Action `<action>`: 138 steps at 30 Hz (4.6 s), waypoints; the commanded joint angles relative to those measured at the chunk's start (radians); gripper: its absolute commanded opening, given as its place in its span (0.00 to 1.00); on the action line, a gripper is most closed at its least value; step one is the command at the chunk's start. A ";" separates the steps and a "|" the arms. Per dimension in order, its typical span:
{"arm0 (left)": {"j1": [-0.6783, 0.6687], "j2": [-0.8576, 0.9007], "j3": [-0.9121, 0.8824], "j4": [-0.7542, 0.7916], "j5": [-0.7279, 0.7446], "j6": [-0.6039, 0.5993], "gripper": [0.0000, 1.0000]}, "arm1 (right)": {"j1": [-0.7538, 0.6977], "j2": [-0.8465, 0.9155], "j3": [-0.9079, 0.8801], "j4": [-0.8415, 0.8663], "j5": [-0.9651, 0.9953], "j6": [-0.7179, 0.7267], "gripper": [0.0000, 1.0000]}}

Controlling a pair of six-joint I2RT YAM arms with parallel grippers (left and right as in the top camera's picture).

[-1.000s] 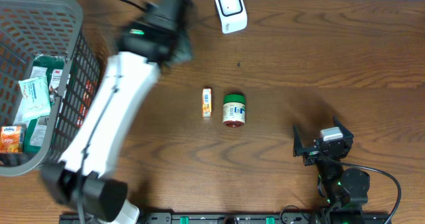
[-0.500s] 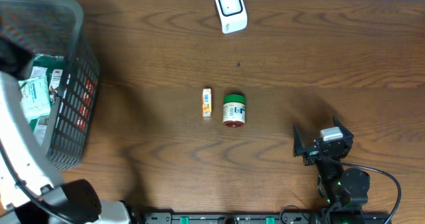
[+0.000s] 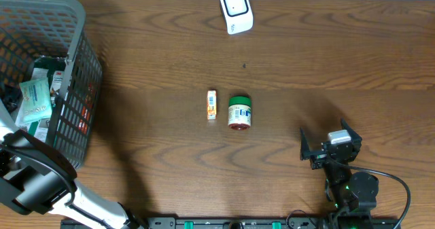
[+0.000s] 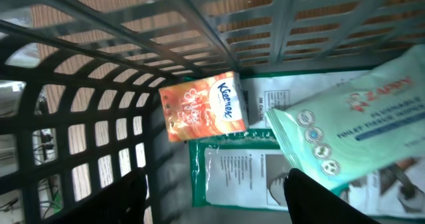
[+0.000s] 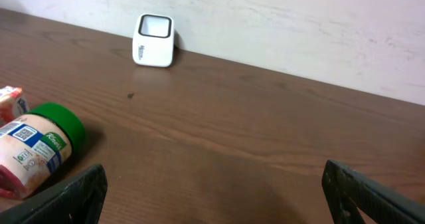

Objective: Scan the item barcode
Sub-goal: 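Reach the left gripper into the basket and grasp another Kleenex pack, then lift the Kleenex pack out and carry it toward the table center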

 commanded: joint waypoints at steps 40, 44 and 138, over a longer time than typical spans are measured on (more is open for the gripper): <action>0.019 0.006 -0.482 0.590 -0.068 0.305 0.57 | 0.000 -0.004 -0.001 -0.004 0.005 0.014 0.99; 0.053 0.014 -0.504 0.597 -0.066 0.275 0.45 | 0.000 -0.004 -0.001 -0.004 0.005 0.014 0.99; -0.772 0.143 0.000 0.028 0.542 0.342 0.60 | 0.000 -0.004 -0.001 -0.004 0.005 0.014 0.99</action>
